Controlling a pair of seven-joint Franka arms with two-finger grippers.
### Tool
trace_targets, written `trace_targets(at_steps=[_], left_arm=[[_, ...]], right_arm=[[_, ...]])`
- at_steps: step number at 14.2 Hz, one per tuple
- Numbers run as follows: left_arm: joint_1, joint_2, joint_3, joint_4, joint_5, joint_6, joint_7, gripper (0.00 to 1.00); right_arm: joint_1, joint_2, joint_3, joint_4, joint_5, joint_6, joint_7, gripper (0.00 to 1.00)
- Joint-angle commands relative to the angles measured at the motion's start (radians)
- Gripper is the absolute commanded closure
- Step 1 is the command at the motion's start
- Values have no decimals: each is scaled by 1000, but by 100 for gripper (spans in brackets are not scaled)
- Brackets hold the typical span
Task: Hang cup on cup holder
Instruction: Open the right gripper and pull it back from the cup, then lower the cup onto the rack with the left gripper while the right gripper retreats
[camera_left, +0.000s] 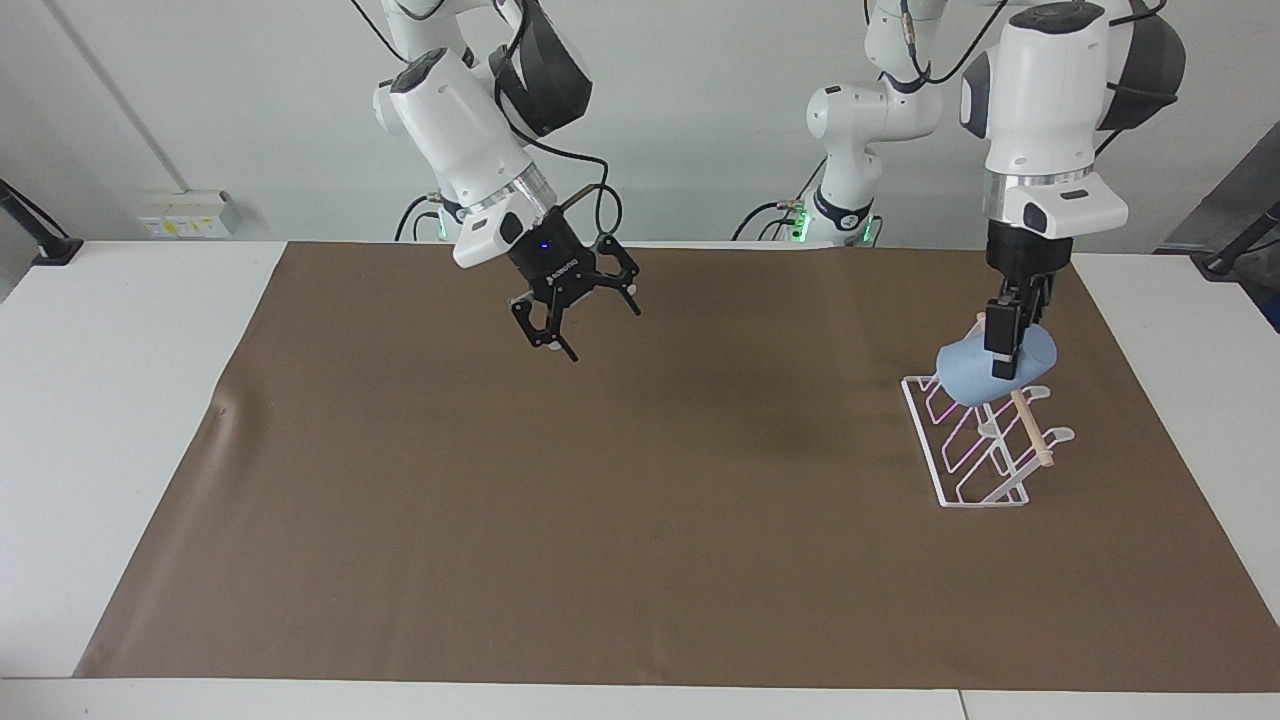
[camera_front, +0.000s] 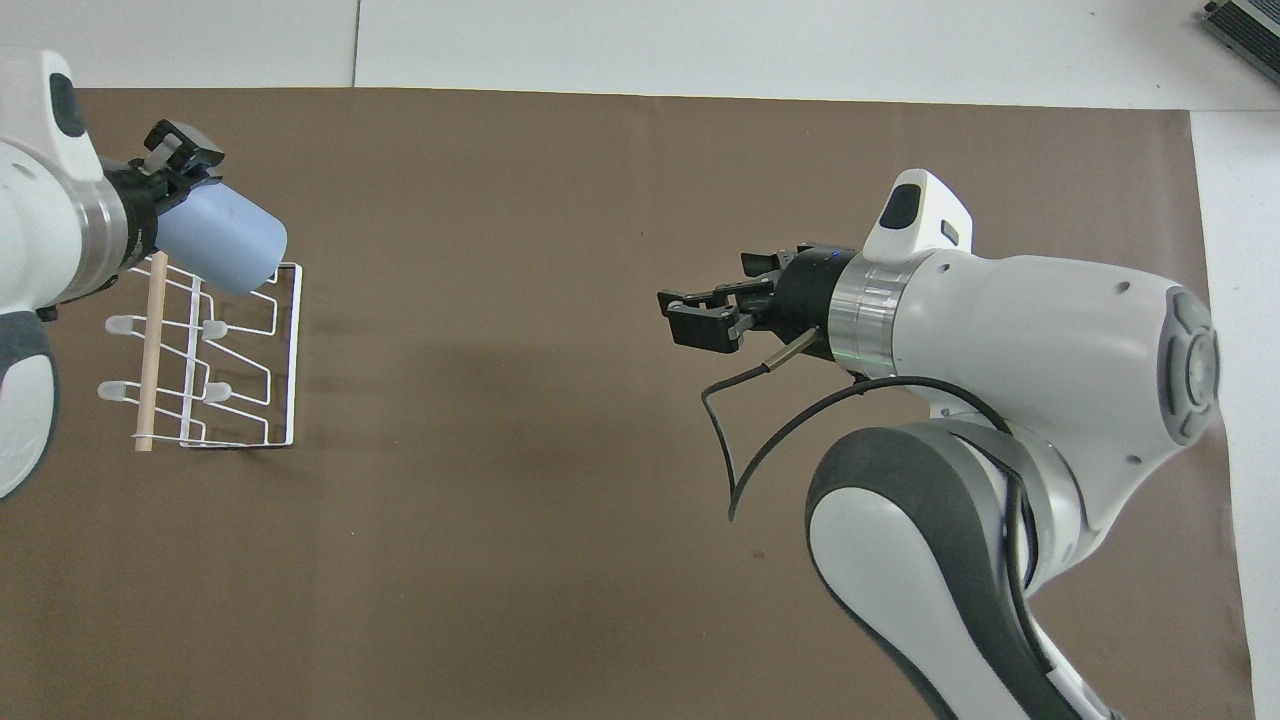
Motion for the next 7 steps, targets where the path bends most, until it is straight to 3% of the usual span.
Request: trace_targets(at_steps=[1, 4, 7], left_arm=[[21, 13, -3, -47, 62, 59, 9, 100], [47, 67, -2, -51, 100, 121, 4, 100], [62, 72, -2, -105, 126, 188, 3, 100]], right_arm=[[-52, 1, 7, 14, -215, -79, -45, 0], [-110, -8, 4, 14, -268, -176, -36, 0], [-223, -6, 4, 14, -308, -210, -33, 0]])
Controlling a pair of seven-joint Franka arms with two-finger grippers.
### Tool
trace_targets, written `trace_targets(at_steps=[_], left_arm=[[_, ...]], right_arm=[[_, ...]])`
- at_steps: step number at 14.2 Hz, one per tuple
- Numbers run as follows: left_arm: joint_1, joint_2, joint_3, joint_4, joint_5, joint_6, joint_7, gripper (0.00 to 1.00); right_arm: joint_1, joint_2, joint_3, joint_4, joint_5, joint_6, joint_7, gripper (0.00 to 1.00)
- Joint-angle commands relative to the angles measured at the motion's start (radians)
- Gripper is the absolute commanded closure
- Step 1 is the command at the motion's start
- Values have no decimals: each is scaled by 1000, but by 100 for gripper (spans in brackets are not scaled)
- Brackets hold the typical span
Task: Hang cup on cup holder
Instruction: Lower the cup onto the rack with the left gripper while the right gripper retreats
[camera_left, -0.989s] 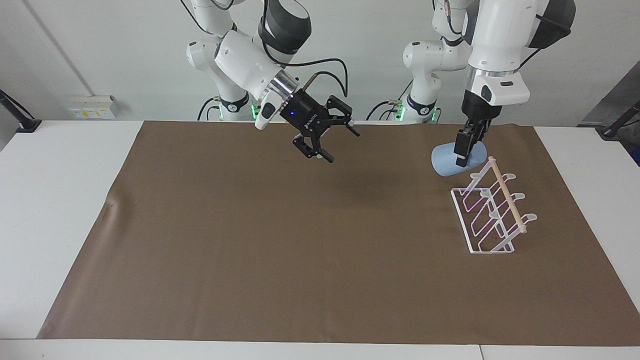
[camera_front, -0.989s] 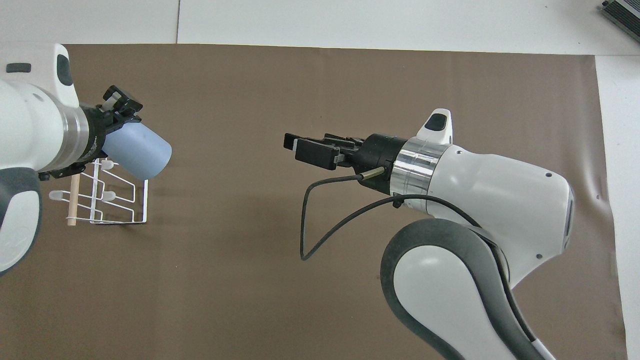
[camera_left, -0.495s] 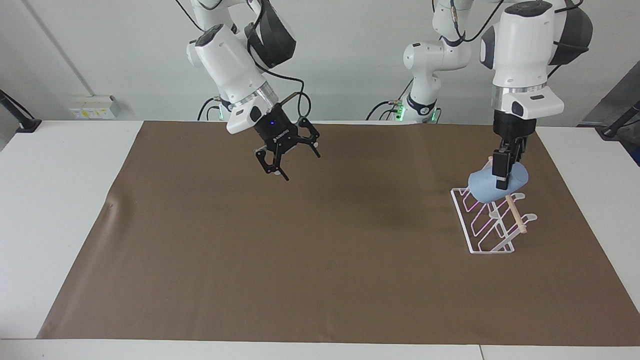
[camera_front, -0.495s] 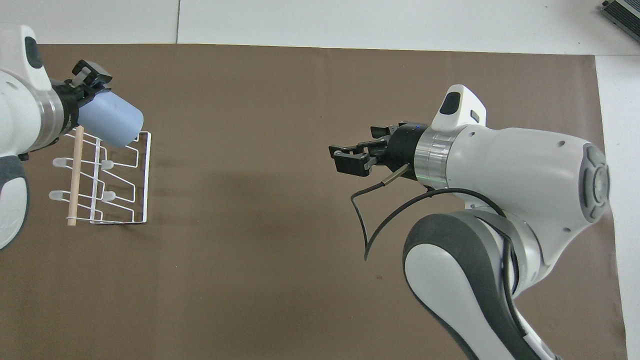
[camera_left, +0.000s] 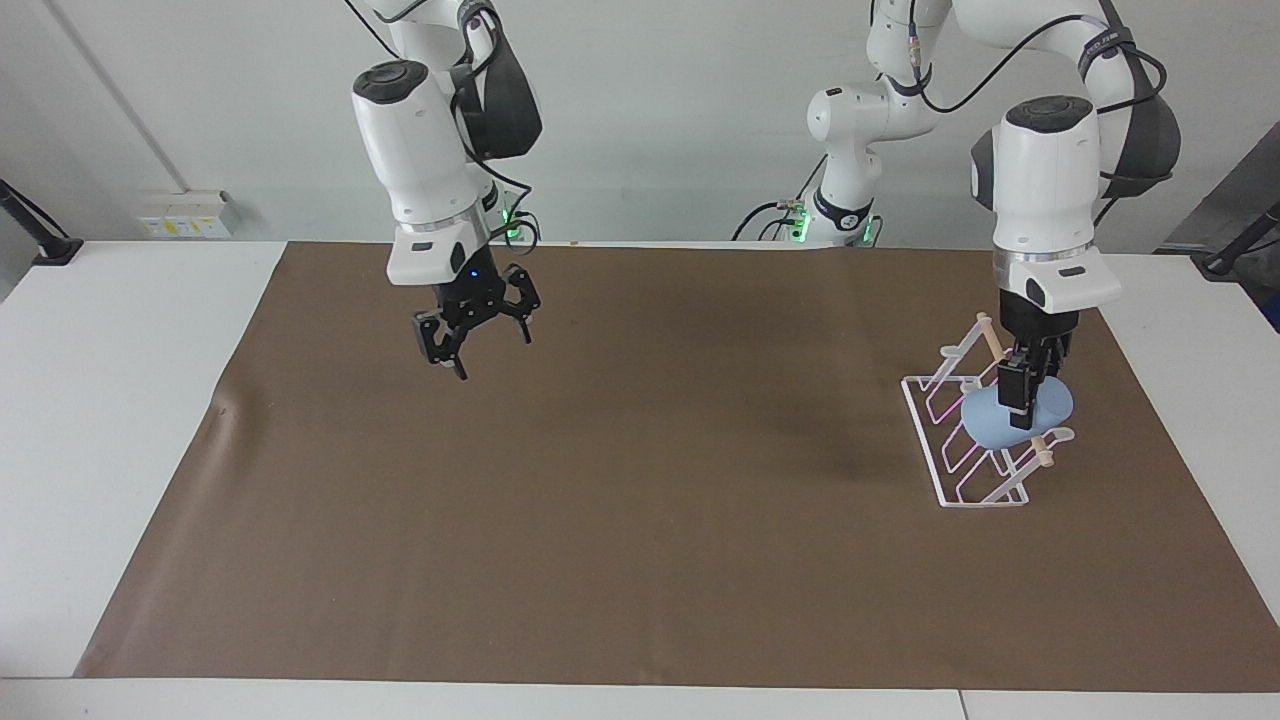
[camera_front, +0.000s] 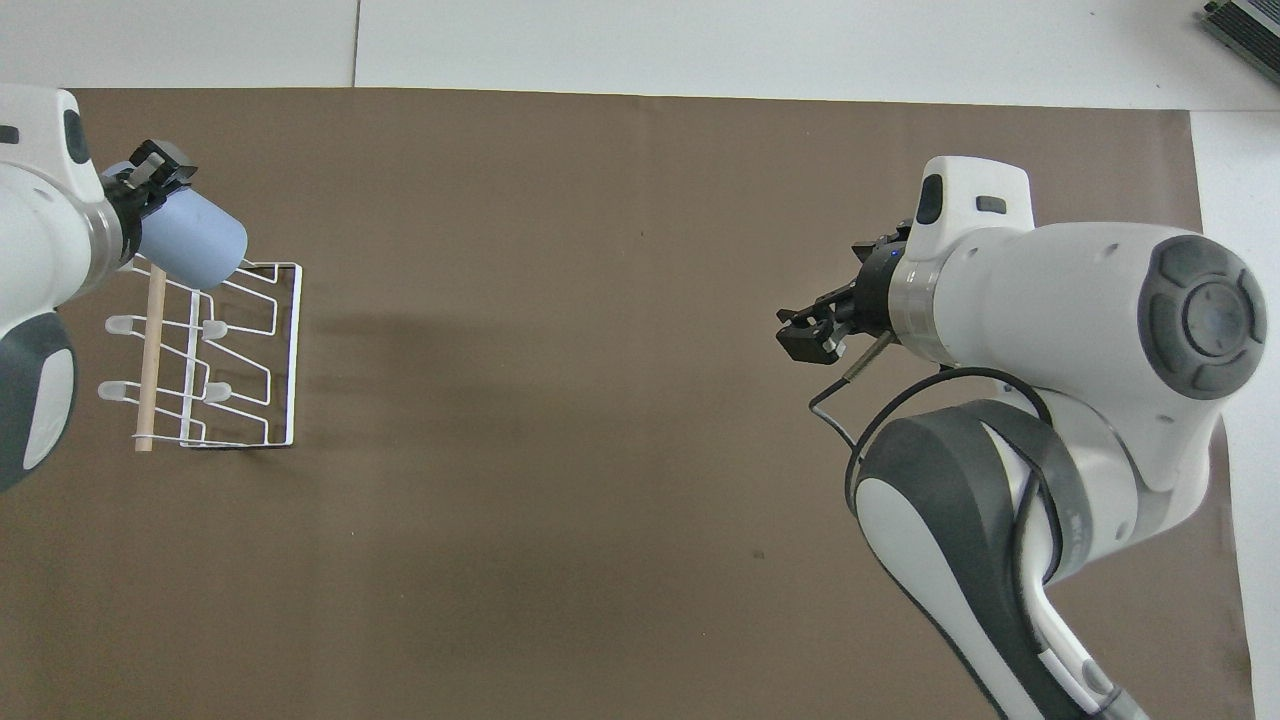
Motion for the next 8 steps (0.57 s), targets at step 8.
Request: trace_targets(at_steps=[8], left_arm=[[18, -22, -2, -154, 85, 136, 1, 100]], right_arm=[[-101, 36, 17, 224, -161, -354, 381, 0]])
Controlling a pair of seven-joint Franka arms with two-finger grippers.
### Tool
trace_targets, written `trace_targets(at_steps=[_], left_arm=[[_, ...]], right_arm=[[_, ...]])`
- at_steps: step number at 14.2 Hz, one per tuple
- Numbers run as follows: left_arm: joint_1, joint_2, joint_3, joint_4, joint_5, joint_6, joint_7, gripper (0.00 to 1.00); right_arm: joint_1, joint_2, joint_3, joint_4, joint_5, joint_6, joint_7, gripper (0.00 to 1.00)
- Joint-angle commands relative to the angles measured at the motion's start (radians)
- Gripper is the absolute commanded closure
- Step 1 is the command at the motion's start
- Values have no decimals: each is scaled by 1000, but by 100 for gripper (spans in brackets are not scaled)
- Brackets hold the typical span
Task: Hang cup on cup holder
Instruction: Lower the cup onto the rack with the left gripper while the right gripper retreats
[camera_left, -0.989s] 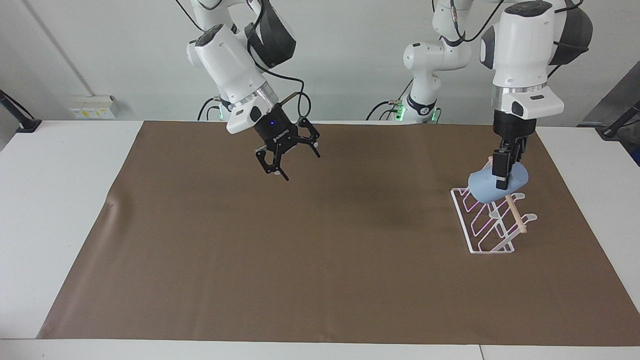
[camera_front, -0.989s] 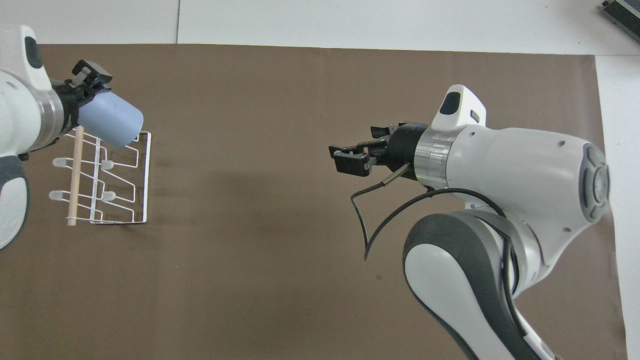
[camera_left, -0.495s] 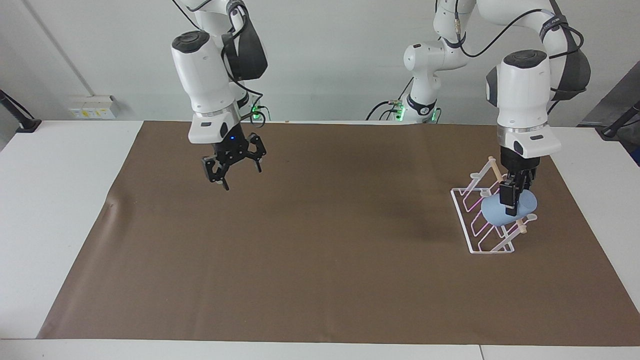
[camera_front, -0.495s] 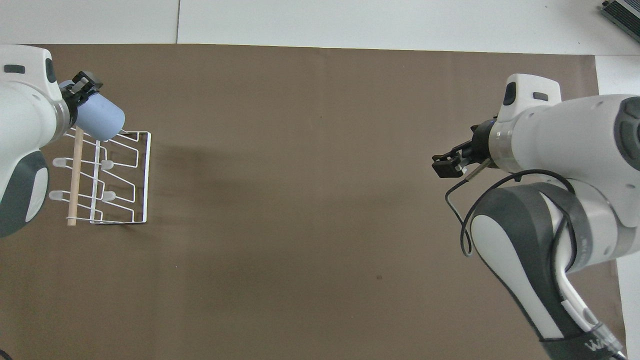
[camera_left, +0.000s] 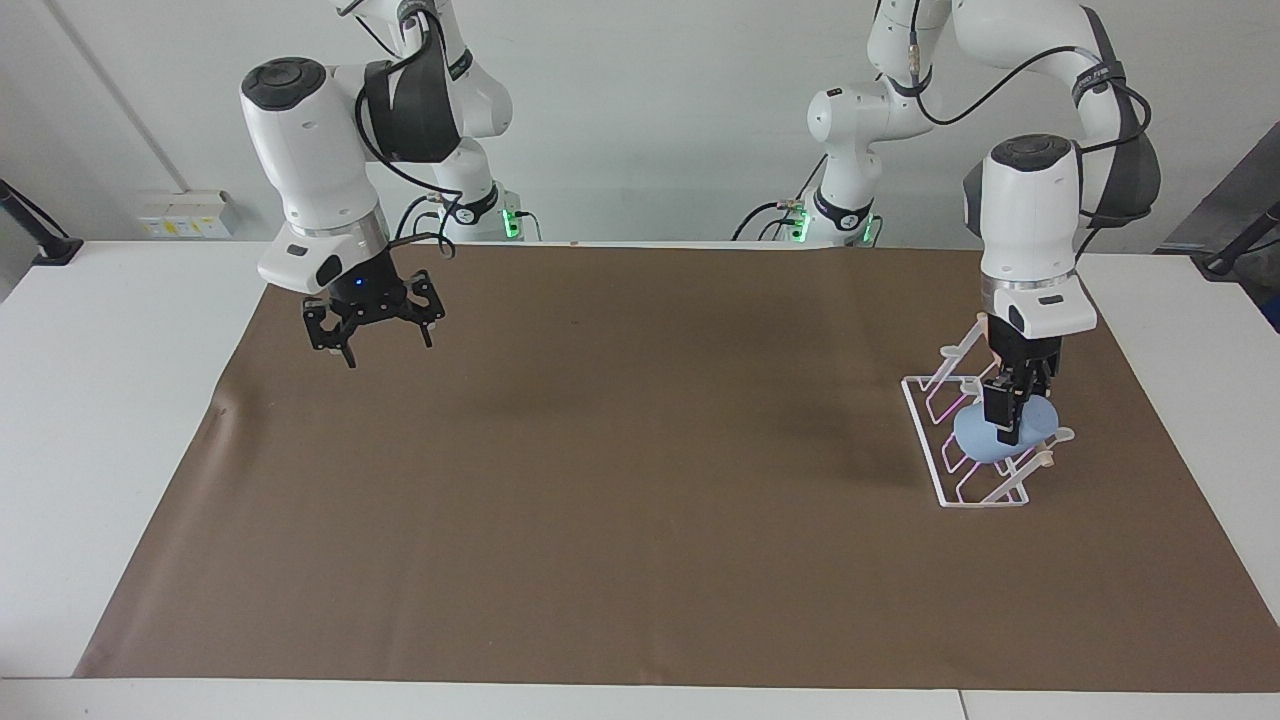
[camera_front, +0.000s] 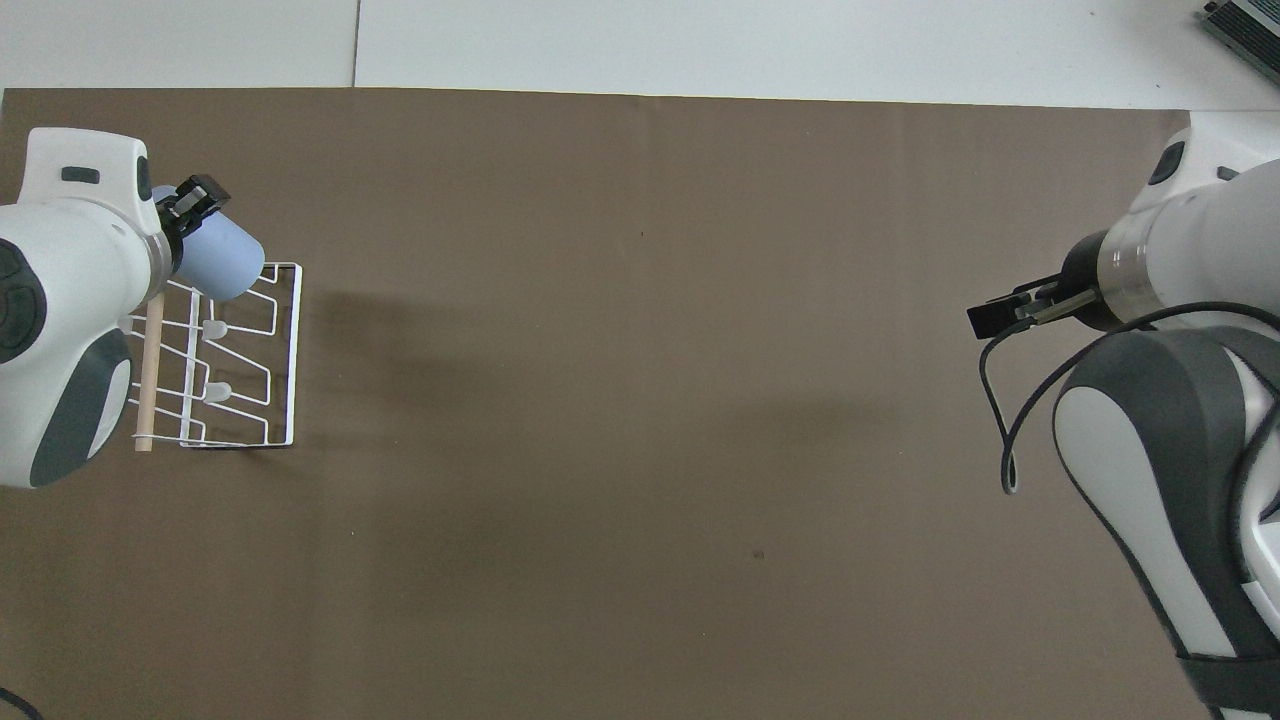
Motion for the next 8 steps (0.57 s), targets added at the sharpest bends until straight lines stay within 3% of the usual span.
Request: trace_targets(at_steps=[1, 4, 5, 7, 8], left_arm=[[11, -26, -3, -54, 26, 46, 1, 100], [11, -29, -3, -84, 32, 63, 1, 100], [12, -29, -3, -86, 32, 68, 6, 96], [29, -29, -4, -86, 32, 65, 22, 0], [28, -28, -4, -81, 32, 59, 47, 0]], right_arm=[[-3, 36, 8, 110, -22, -106, 72, 0], [-10, 36, 6, 183, -30, -221, 153, 0], [-14, 36, 6, 204, -29, -261, 165, 0], [-17, 36, 5, 239, -21, -327, 188, 0], [-19, 36, 3, 243, -22, -337, 190, 0]])
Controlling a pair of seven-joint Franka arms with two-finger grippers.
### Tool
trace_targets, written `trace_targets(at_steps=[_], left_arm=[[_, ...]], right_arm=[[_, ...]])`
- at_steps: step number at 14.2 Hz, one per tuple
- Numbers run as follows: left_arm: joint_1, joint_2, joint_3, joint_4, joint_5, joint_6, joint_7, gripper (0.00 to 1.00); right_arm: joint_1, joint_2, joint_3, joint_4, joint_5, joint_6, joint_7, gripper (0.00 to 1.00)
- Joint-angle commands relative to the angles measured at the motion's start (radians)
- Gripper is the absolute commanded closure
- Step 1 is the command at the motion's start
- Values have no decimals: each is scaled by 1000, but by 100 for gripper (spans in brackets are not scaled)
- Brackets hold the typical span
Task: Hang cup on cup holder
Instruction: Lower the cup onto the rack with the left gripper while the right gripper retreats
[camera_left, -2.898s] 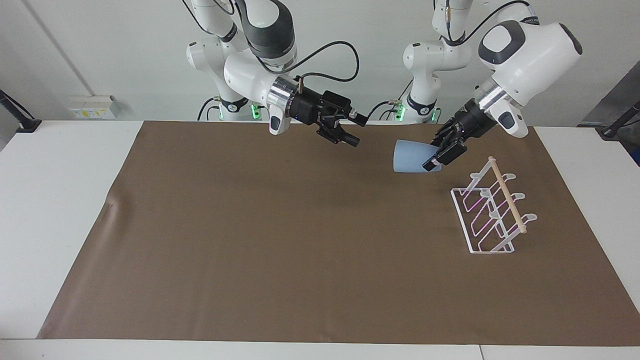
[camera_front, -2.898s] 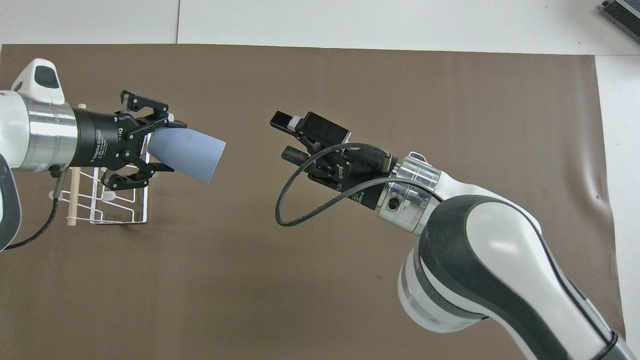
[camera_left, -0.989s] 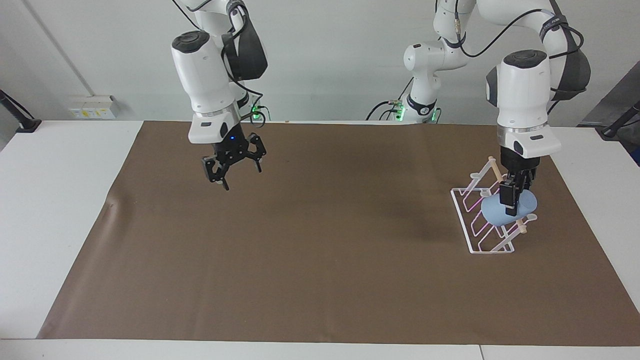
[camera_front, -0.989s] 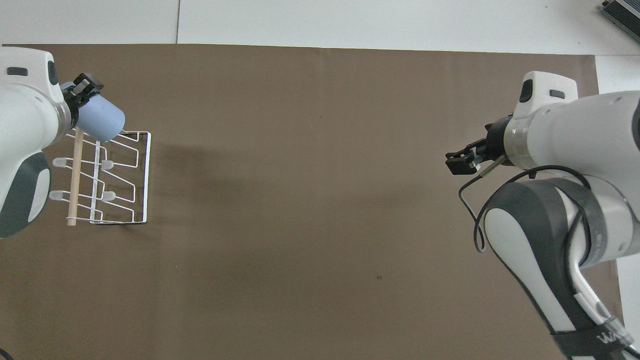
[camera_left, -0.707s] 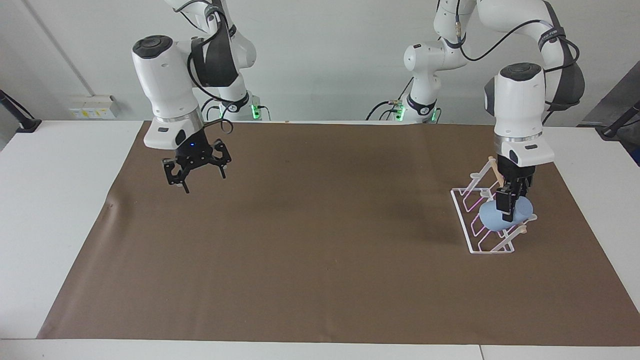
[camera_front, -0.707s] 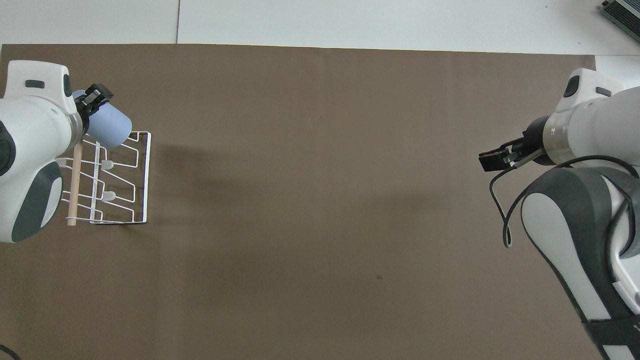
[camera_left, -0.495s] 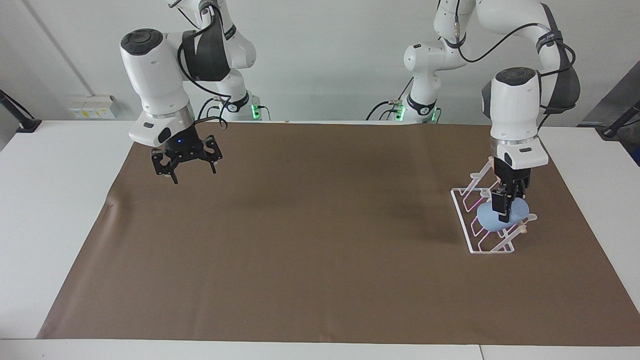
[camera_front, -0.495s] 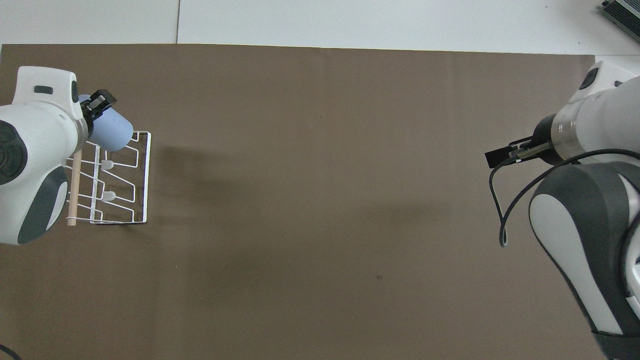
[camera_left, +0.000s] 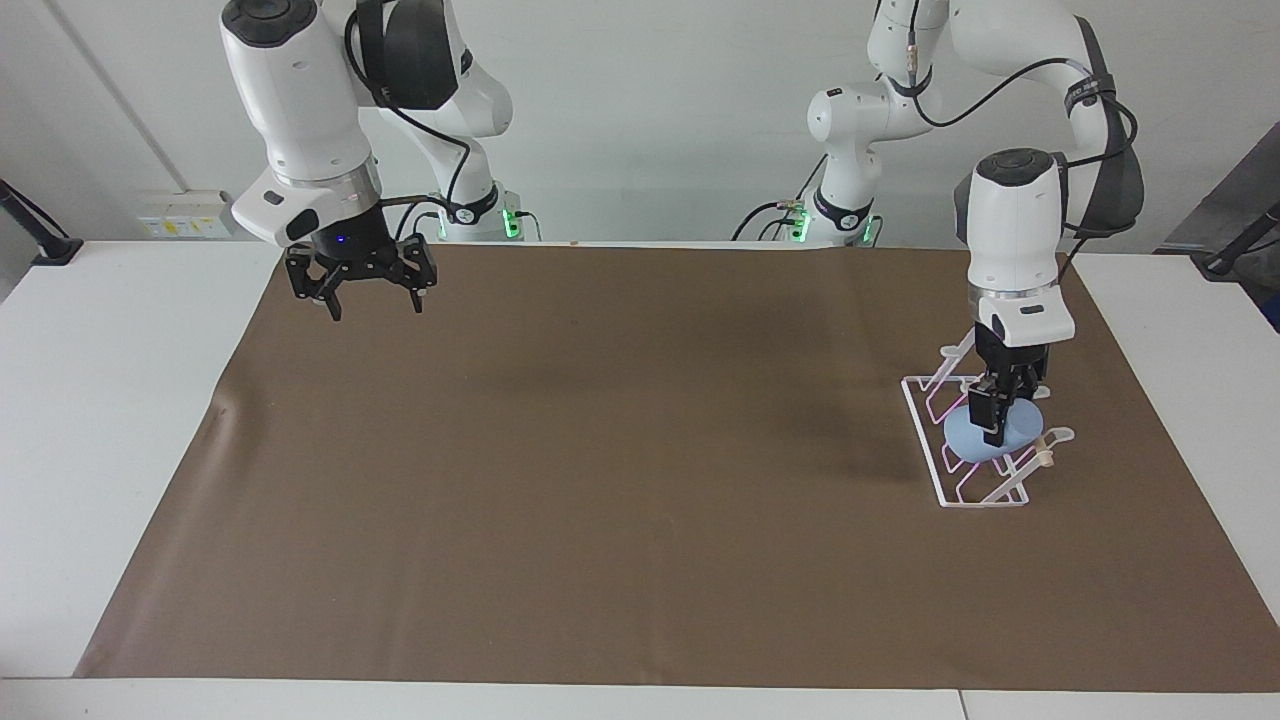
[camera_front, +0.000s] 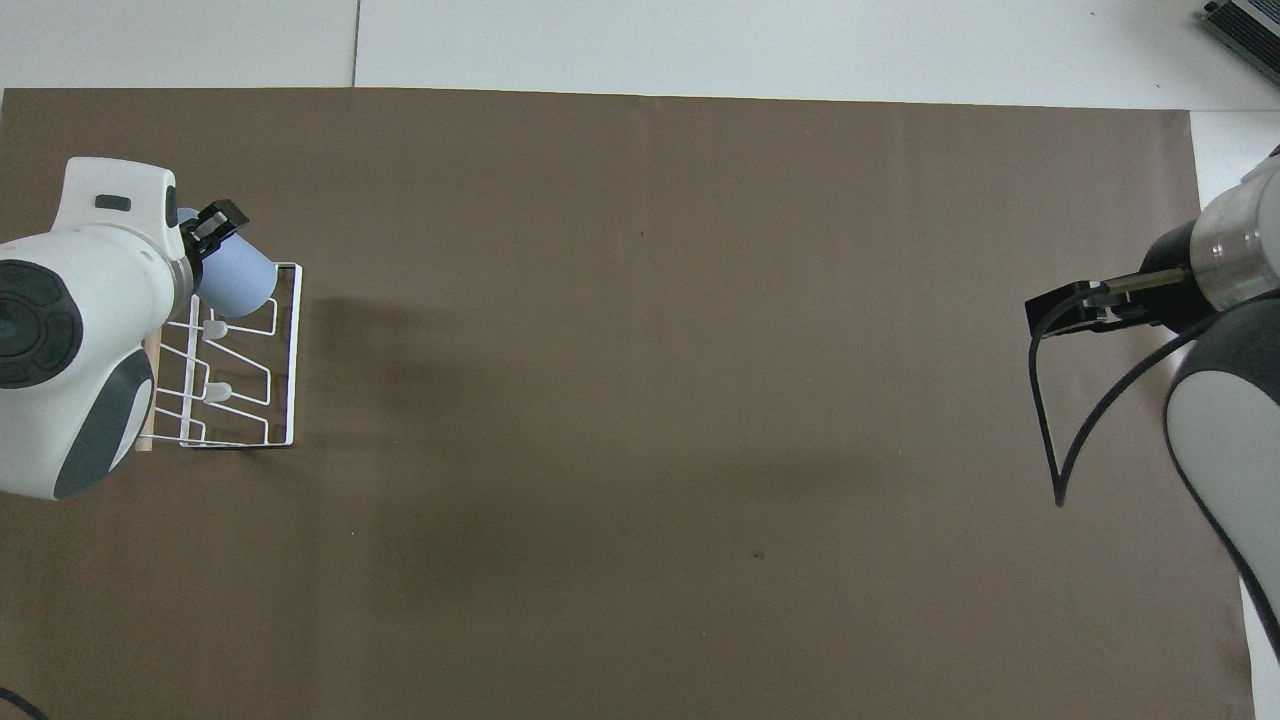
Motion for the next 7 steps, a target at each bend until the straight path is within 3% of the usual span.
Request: trace_targets(at_steps=[1, 7], left_arm=[[20, -27, -6, -29, 18, 18, 47, 0], [3, -18, -23, 66, 5, -87, 85, 0]], right_arm=[[-13, 26, 5, 51, -13, -43, 30, 0], [-83, 10, -3, 6, 47, -14, 2, 0]])
